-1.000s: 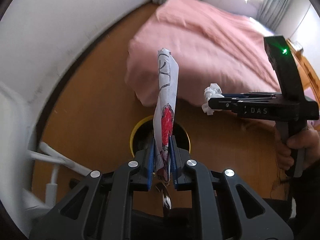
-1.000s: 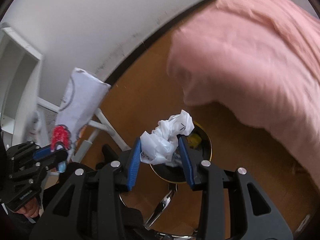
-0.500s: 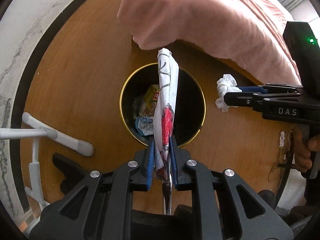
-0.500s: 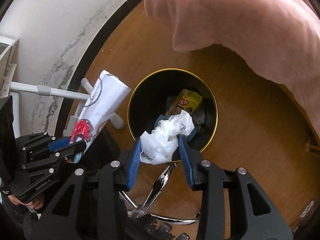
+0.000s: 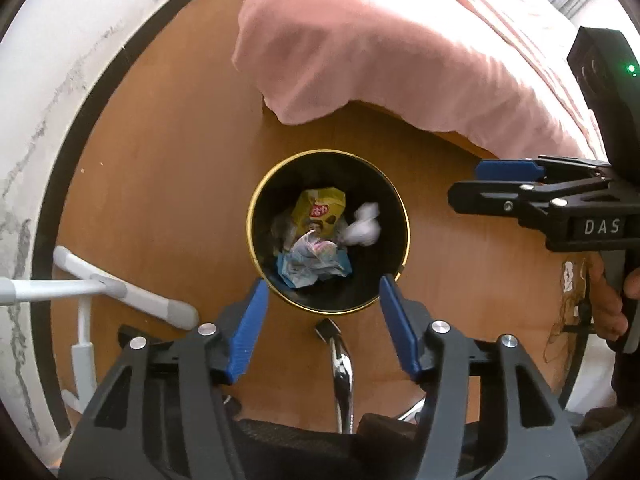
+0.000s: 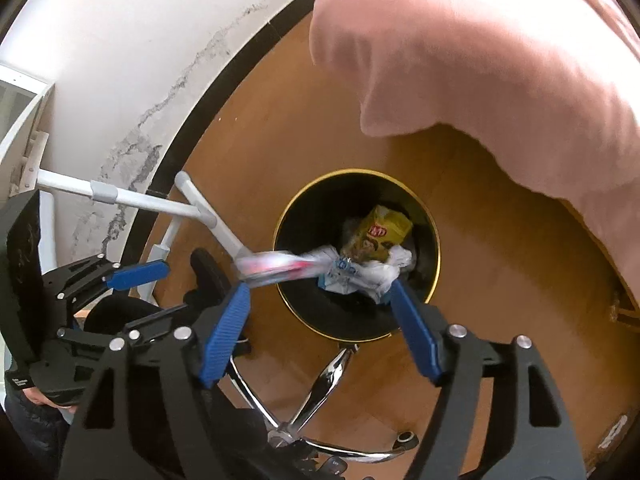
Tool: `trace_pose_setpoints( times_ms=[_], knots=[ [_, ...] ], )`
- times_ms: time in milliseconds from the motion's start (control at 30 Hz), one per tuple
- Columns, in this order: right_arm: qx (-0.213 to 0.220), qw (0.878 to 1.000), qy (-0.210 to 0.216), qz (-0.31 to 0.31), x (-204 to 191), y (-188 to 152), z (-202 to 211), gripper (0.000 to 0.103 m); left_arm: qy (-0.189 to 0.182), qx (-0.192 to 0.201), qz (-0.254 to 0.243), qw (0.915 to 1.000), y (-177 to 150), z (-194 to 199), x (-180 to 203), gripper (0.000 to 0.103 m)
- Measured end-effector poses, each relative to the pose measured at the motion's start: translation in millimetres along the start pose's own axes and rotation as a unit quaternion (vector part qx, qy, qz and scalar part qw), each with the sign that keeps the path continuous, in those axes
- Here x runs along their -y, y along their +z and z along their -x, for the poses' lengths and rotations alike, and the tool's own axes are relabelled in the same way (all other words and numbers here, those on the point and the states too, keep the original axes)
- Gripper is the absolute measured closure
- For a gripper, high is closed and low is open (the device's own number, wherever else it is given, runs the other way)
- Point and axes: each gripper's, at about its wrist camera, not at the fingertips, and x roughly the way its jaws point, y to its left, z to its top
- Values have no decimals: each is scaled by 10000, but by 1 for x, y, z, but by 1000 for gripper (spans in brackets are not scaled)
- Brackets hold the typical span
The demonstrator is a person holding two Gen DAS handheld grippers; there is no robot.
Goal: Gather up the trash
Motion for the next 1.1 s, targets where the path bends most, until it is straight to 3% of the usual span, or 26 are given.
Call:
trace_pose_setpoints(
  times_ms=[133, 267, 333, 533, 667, 733, 767, 833, 900, 933, 967, 1100],
  knots=[
    [254, 9997, -6, 68, -12, 7, 31, 28, 180, 321, -100, 9993, -4, 40, 3, 35],
    [655, 9971, -78, 382, -40, 15, 79, 26, 375, 883, -205, 9952, -16, 108, 10, 21],
    [931, 9934, -112, 660, -65, 21, 109, 16, 536, 1223, -126, 9910, -24, 145, 11, 15],
    [1544, 9736, 182, 1671, -178, 36, 170, 9, 1004, 2142, 879, 9676, -82, 262, -33, 9],
    [1618, 9542, 523, 2461, -272, 39, 175, 8, 1722, 2519, 1939, 9323, -151, 326, -88, 7],
    [1582, 9417, 691, 2887, -326, 32, 168, 8, 2217, 2566, 2446, 9084, -190, 350, -113, 7],
    [1547, 9365, 769, 3052, -348, 28, 165, 8, 2471, 2584, 2806, 8907, -219, 365, -129, 7],
    [1474, 9226, 984, 3427, -397, 17, 157, 8, 2660, 2618, 3237, 8694, -256, 383, -146, 7],
    [1396, 9109, 1092, 3726, -436, 3, 149, 8, 2924, 2626, 3752, 8395, -303, 403, -163, 7],
    [1350, 9038, 1171, 3888, -457, -5, 145, 8, 3024, 2621, 3916, 8285, -320, 409, -166, 7],
    [1304, 8988, 1241, 3997, -473, -12, 141, 8, 3150, 2625, 4173, 8110, -346, 418, -172, 7],
    [1203, 8782, 1360, 4425, -530, -48, 129, 8, 3410, 2543, 4741, 7709, -407, 433, -180, 7]
  ],
)
